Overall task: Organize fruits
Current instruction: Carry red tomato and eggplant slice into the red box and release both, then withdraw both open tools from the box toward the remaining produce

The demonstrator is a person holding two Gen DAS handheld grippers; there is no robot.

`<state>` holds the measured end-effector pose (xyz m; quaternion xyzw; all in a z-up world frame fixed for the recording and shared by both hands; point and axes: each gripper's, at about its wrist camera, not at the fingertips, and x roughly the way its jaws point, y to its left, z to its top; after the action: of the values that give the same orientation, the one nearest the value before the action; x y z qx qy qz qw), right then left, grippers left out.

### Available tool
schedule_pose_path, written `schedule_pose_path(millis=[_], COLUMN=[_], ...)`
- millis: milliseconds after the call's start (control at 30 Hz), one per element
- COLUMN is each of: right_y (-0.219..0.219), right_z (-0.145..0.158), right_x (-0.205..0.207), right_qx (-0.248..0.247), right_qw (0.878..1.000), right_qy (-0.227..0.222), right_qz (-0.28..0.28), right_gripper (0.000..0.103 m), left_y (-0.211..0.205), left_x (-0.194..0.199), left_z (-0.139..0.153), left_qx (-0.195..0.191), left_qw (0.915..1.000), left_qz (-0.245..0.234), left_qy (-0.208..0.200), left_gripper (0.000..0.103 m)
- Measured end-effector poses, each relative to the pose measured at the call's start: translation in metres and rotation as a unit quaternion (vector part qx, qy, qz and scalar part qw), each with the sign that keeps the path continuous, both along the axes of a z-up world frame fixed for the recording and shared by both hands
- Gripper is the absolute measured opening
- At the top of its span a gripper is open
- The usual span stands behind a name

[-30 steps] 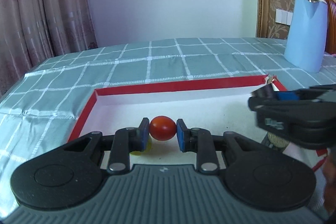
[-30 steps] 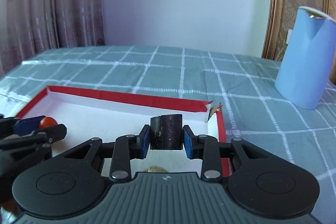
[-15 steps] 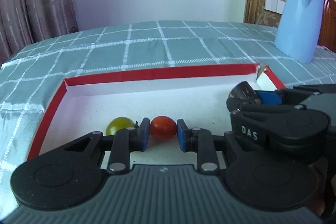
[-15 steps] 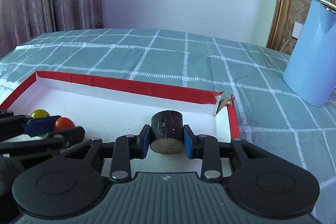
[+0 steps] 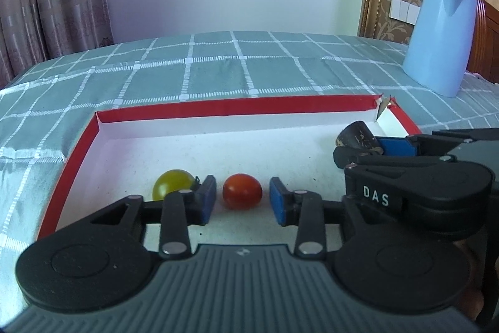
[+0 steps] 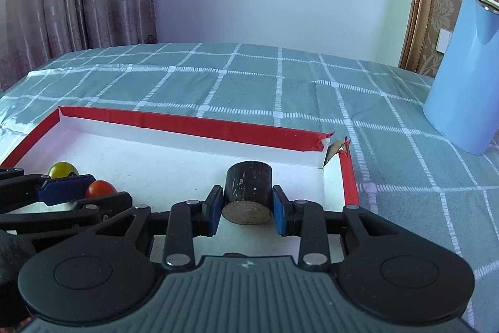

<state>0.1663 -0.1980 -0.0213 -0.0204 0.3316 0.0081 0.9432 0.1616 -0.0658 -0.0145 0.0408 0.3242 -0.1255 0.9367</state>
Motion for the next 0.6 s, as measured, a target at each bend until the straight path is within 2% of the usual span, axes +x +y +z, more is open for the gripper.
schedule_pose_path(millis=[133, 167, 233, 300, 333, 467, 600], right_y=[-0.001, -0.002, -0.002, -0.002, -0.003, -0.004, -0.005], right_z=[0.002, 0.003, 0.006, 0.009, 0.010, 0.014, 0.016], right_x=[-0.005, -0.006, -0.011, -0.015, -0.017, -0.024, -0.035], right_qx=[0.007, 0.010, 0.009, 0.001, 0.002, 0.013, 0.011], right_qw=[1.000, 1.000, 1.000, 0.999, 0.999, 0.999, 0.998], right_qy=[-0.002, -0.005, -0.017, -0.032, -0.037, -0.045, -0.062], right_qz=[0.005, 0.008, 0.006, 0.003, 0.004, 0.005, 0.002], right_gripper=[0.036, 0.039, 0.054, 0.059, 0.059, 0.059, 0.059], left_y=[0.004, 0.004, 0.007, 0.012, 0.014, 0.020, 0.031], left_x=[-0.007, -0.008, -0.012, -0.017, -0.019, -0.028, -0.036], left_z=[0.002, 0.002, 0.003, 0.004, 0.003, 0.001, 0.002], left_qx=[0.001, 0.003, 0.006, 0.006, 0.006, 0.016, 0.003], left_qw=[0.9999, 0.9998, 0.9996, 0.9993, 0.9991, 0.9981, 0.9977], left_qz=[0.001, 0.002, 0.008, 0.015, 0.019, 0.033, 0.044], left_qy=[-0.015, -0.019, -0.027, -0.034, -0.038, -0.050, -0.053], left_gripper=[0.048, 0.049, 0.053, 0.061, 0.064, 0.065, 0.065])
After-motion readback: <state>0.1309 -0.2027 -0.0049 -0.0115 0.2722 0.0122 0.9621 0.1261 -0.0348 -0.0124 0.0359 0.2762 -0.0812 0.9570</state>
